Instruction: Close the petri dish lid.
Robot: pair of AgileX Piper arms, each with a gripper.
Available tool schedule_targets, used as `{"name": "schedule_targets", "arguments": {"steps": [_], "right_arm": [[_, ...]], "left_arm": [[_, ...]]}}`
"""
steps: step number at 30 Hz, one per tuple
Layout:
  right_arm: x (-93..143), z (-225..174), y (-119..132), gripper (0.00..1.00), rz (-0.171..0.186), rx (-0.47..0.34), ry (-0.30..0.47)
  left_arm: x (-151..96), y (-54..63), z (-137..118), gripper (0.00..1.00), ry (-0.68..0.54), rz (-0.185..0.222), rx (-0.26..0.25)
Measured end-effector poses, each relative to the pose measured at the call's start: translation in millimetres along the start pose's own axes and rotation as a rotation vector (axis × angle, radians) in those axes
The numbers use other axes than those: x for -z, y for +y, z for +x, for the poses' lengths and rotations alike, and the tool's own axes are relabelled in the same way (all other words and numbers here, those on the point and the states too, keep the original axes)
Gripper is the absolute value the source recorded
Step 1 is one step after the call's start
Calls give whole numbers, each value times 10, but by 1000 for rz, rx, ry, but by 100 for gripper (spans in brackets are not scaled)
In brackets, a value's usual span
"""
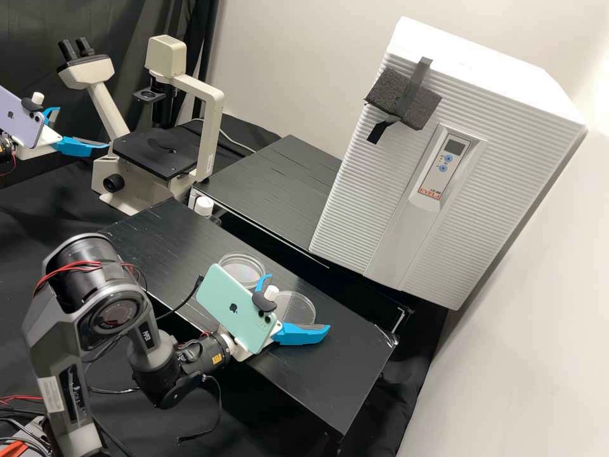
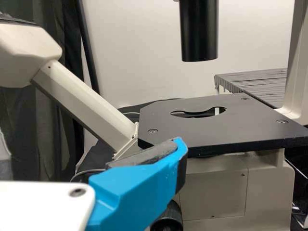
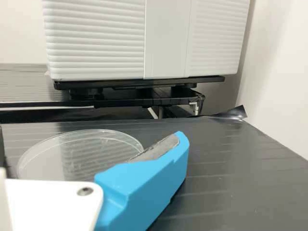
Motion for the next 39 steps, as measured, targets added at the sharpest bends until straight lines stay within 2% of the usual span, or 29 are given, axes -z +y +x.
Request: {"name": "schedule_targets", "arguments": {"steps": [9,10,19,39], "right_arm": [[21,7,-31,100,-34,0,1],[23,7,-32,0,-34,-2,-1],[19,13,-49,0,-49,-5,-8],[23,20,-62,0,-45,-11,-2]], "left_arm": [[0,0,0,100,0,0,0],[0,0,0,100,0,0,0],[0,0,0,100,0,0,0],[0,0,0,100,0,0,0]]}}
